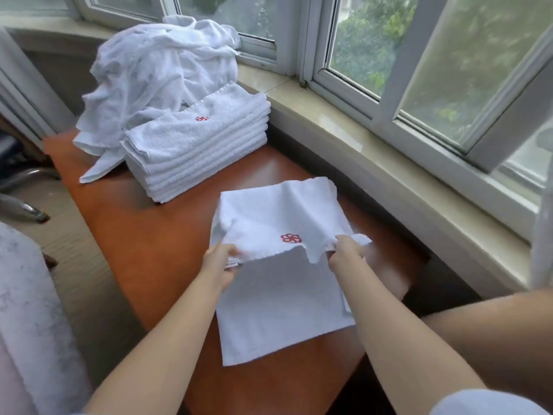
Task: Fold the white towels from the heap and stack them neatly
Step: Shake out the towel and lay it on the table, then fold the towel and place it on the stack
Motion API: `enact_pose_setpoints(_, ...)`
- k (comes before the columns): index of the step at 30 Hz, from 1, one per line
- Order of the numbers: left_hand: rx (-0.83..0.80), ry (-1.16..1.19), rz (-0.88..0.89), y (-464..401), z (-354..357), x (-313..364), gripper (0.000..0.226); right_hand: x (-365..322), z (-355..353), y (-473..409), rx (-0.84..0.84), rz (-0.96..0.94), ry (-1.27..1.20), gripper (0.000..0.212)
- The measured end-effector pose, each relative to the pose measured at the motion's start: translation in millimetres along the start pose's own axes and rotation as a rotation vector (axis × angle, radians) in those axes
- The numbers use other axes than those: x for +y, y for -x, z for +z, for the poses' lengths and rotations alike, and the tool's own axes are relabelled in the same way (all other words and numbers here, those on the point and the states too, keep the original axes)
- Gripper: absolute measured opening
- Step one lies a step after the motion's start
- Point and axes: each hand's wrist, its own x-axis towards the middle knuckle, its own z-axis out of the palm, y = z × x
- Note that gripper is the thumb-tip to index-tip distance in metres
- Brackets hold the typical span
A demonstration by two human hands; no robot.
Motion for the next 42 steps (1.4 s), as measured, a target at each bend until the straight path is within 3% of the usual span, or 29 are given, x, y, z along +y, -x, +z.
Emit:
enact_pose_setpoints(4, -0.016, 0.163, 0.155, 30.9, -15.6, 0.1, 0.026, -2.2, -19.3, 28.6, -0.007, -0.298, 0.062, 0.017)
enact_pose_setpoints(7, -0.022, 0.312, 0.214, 54.0, -35.1, -4.6, 0.009, -6.0, -42.7, 37.5, 0.111, -0.587, 0.154, 0.012)
enact_pose_setpoints(10, 0.137, 0.092, 0.051, 67.9, -64.1, -46.7, 0.032, 24.6, -90.2, 27.2, 0.245, -0.531, 0.376, 0.040)
enact_pose_setpoints(14, 0.215, -0.102, -0.226, 71.5, -96.6, -88.9, 0.037, 66.0, -146.9, 13.2, 0.200, -0.368, 0.600, 0.045)
enact_pose_setpoints(17, 0.213, -0.252, -0.192, 70.1, -104.1, -96.8, 0.022, 62.4, -155.2, 10.0, 0.082, -0.271, 0.532, 0.037)
enact_pose_setpoints(19, 0.242, -0.340, -0.121, 67.4, -103.3, -99.3, 0.020, 51.9, -138.2, 23.1, 0.060, -0.350, 0.465, 0.030)
enact_pose_setpoints(22, 0.372, -0.629, -0.029, 57.6, -105.6, -108.2, 0.030, 43.8, -103.0, 47.8, -0.217, -0.491, 0.391, 0.023)
enact_pose_setpoints(24, 0.443, -0.840, -0.003, 56.6, -104.9, -114.6, 0.033, 50.7, -104.1, 46.7, -0.282, -0.485, 0.503, 0.028)
enact_pose_setpoints(26, 0.453, -0.912, 0.006, 55.5, -101.1, -119.9, 0.035, 60.1, -128.0, 31.0, -0.160, -0.541, 0.814, 0.035)
enact_pose_setpoints(30, 0.462, -0.862, -0.016, 54.5, -90.1, -126.8, 0.029, 70.4, -171.3, -3.3, -0.081, -0.633, 1.390, 0.023)
enact_pose_setpoints(37, 0.523, -0.682, -0.117, 61.9, -81.7, -137.5, 0.044, 74.6, -183.4, -10.2, -0.074, -0.871, 1.520, 0.024)
enact_pose_setpoints(42, 0.547, -0.475, -0.117, 62.9, -85.1, -134.7, 0.019, 73.9, -187.8, -22.6, 0.008, -0.992, 1.666, 0.028)
